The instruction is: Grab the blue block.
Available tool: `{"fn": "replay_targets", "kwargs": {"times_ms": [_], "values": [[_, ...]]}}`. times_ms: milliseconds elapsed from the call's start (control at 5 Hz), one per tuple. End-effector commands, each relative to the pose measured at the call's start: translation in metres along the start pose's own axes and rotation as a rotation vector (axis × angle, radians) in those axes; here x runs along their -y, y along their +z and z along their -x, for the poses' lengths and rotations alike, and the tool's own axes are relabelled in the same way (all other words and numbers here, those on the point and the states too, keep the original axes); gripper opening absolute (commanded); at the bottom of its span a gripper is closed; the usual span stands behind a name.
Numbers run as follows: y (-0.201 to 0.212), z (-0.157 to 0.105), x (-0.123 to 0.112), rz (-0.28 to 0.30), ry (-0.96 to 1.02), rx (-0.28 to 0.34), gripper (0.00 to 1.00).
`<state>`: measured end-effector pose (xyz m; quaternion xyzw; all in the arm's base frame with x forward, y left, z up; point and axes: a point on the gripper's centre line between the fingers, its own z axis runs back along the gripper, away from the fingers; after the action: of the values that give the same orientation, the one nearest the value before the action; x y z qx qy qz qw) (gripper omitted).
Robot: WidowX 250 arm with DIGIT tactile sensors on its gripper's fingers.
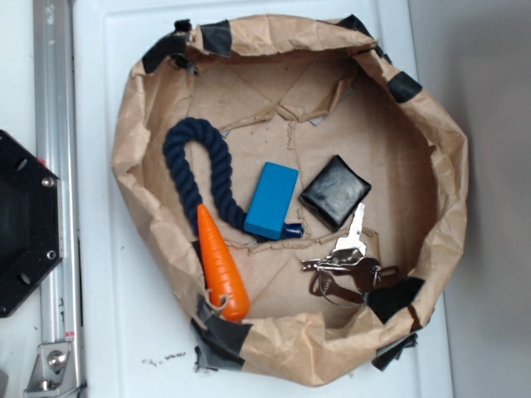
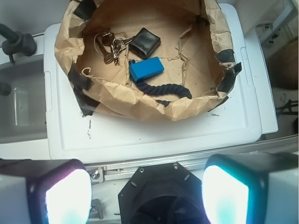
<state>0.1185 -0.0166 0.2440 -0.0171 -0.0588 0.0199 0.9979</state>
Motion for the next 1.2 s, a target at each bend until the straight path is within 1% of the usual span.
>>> {"fn": "replay_targets", "kwargs": {"times_ms": [0, 200, 400, 600, 800, 1000], "values": [[0.0, 0.0, 0.0, 0.0, 0.0, 0.0, 1.0], [-0.033, -0.047, -0.005, 0.112, 0.242, -0.002, 1.0], [-0.066, -0.088, -0.018, 0.205, 0.462, 0.027, 1.0], [-0.115, -0.109, -0.036, 0.275, 0.726, 0.026, 1.0], [-0.16, -0.109, -0.037, 0.243, 0.989, -0.055, 1.0], [-0.211, -0.104, -0.031, 0.169, 1.016, -0.136, 1.0]]}}
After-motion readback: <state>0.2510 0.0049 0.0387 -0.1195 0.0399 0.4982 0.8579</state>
